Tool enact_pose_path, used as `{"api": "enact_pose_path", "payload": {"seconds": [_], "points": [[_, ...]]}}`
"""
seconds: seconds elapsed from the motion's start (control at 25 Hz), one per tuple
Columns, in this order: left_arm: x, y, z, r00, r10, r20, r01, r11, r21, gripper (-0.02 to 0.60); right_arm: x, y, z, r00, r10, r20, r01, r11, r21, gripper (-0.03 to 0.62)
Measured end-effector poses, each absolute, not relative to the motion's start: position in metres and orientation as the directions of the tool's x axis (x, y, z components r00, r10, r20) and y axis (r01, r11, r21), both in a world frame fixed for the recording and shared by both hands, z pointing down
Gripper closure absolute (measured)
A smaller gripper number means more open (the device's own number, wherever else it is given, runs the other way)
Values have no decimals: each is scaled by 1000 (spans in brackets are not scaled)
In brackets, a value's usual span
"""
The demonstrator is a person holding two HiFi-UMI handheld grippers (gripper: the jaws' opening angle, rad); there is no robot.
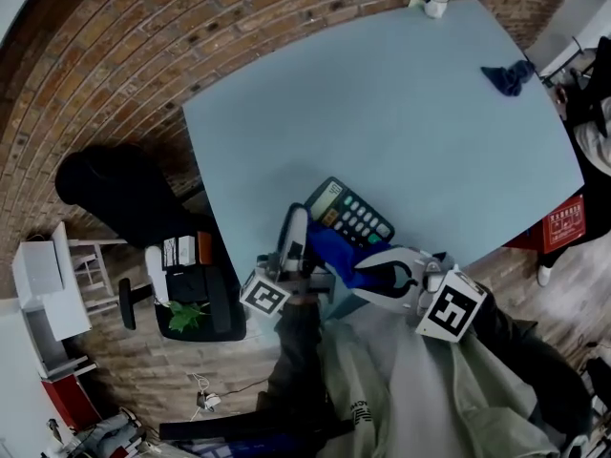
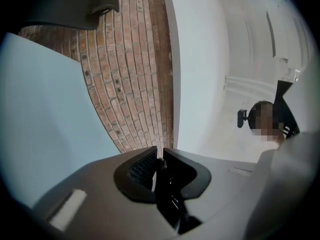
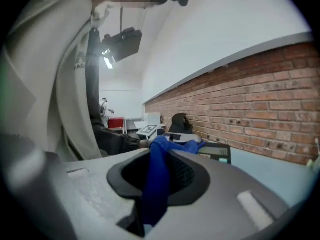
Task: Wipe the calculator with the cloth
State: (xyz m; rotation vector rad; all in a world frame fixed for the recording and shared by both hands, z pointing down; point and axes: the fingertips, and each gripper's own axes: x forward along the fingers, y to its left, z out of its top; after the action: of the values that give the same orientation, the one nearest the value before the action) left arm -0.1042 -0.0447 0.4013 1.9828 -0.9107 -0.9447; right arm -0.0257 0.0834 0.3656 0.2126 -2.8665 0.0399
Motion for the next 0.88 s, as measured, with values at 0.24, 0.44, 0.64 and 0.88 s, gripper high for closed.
{"api": "enact_pose_path", "payload": {"seconds": [0.24,0.44,0.64,0.88], "points": [[-102,-37,387,499,-811,-305,-341,-508,791,543,3,5,357,-875,-414,251,-421,906,27,510],[-118,-34,384,433,-854,-286,-386,-463,797,543,29,-7,369,-816,-475,331,-512,859,-30,513],[-112,-41,386,384,-891,-241,-432,-405,806,543,-33,52,370,-868,-308,390,-316,948,44,514],[-135,-42,375,268,-909,-320,-320,-398,860,543,-38,87,379,-867,-239,438,-223,971,88,513]]}}
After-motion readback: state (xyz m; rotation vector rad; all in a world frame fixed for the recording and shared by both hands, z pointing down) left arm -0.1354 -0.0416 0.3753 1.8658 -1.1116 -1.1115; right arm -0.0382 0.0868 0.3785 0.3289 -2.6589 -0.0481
